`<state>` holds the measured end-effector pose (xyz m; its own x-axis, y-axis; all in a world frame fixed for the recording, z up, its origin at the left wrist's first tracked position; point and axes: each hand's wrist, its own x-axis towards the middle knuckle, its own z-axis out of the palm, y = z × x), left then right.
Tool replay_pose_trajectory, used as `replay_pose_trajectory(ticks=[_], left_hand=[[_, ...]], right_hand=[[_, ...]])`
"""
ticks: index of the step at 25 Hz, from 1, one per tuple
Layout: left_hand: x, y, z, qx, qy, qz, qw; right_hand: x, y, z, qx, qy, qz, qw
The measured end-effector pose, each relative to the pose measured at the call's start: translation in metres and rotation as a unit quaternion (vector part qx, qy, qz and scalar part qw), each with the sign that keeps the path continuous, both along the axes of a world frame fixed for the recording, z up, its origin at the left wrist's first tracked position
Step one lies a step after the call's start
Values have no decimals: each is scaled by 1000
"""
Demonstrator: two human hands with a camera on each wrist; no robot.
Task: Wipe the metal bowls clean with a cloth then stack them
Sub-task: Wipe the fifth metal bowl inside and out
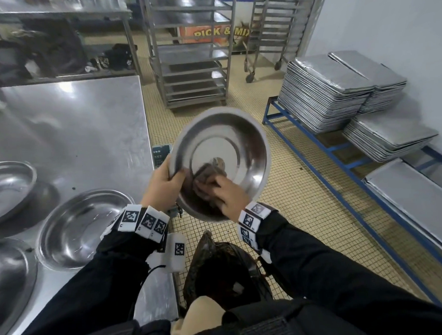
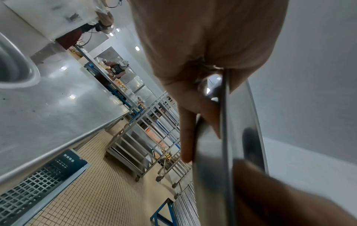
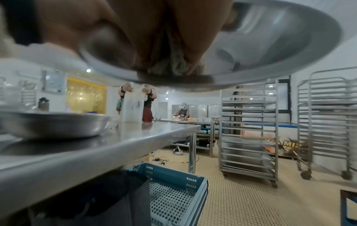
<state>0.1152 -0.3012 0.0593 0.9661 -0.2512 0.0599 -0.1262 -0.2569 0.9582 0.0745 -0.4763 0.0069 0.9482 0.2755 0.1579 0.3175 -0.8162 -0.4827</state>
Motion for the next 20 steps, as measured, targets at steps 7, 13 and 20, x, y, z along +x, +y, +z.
replay_pose_trajectory(ticks=[7, 13, 20], left_hand=[[8, 6, 0, 76, -32, 45, 996], [15, -2, -5, 65, -23, 60, 996], [22, -19, 13, 56, -61, 103, 991]], right_hand=[[-11, -24, 25, 79, 35, -65, 994], [58, -44, 51, 100, -123, -174, 972], [24, -25, 14, 32, 19, -69, 997]])
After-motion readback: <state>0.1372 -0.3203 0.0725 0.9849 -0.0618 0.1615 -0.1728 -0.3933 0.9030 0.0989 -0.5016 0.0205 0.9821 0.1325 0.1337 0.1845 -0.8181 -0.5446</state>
